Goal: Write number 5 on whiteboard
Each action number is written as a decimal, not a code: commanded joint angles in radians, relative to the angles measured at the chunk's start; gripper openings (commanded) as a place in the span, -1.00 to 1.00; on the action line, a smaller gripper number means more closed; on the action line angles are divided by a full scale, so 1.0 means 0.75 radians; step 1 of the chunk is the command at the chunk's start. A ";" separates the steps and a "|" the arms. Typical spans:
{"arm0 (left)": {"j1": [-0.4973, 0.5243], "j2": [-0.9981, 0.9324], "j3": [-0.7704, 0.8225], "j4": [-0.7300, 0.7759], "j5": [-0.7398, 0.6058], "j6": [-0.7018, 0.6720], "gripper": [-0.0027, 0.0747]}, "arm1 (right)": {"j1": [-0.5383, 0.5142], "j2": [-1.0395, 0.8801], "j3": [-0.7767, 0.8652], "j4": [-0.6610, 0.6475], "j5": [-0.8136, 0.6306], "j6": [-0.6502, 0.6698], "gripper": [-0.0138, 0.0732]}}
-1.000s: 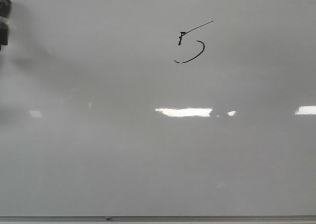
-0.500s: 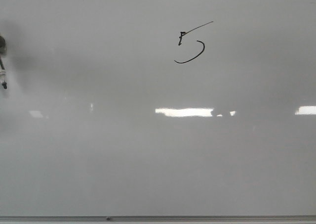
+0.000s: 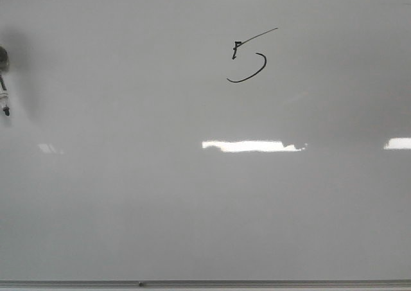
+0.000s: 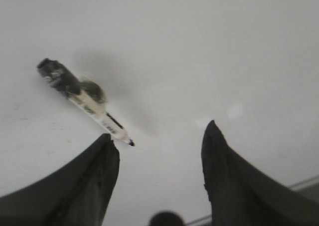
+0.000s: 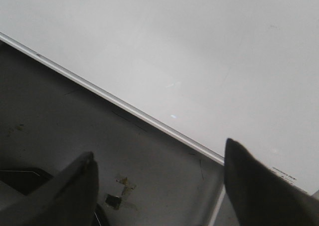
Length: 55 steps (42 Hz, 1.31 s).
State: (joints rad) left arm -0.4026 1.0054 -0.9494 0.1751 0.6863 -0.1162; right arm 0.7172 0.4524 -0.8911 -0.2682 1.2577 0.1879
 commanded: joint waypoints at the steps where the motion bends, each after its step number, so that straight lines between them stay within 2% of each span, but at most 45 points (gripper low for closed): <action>1: -0.132 -0.082 -0.058 -0.010 0.053 0.000 0.04 | -0.007 0.000 -0.040 -0.007 -0.101 0.002 0.58; 11: -0.382 -0.174 -0.055 -0.043 0.092 0.000 0.04 | -0.007 0.001 -0.040 -0.007 -0.128 0.002 0.52; 16: -0.429 -0.177 -0.055 -0.047 0.092 0.000 0.04 | -0.007 0.001 -0.040 -0.007 -0.139 0.002 0.32; 21: -0.431 -0.171 -0.055 -0.059 0.092 0.000 -0.02 | -0.007 0.001 -0.040 -0.007 -0.138 0.002 0.02; 30: -0.431 -0.165 -0.055 -0.059 0.084 0.000 -0.45 | -0.007 0.001 -0.040 -0.007 -0.138 0.002 -0.54; 38: -0.431 -0.165 -0.055 -0.059 0.076 0.000 -0.84 | -0.007 0.001 -0.040 -0.007 -0.138 0.002 -0.82; 42: -0.431 -0.165 -0.055 -0.059 0.073 0.000 -0.98 | -0.007 0.001 -0.040 -0.007 -0.138 0.002 -0.84; 55: -0.431 -0.165 -0.055 -0.059 0.066 0.000 -0.98 | -0.007 0.002 -0.040 0.002 -0.137 0.002 -0.84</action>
State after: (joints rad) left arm -0.7161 0.8859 -0.9587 0.1318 0.8050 -0.1162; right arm 0.7172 0.4434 -0.8911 -0.2556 1.2140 0.1879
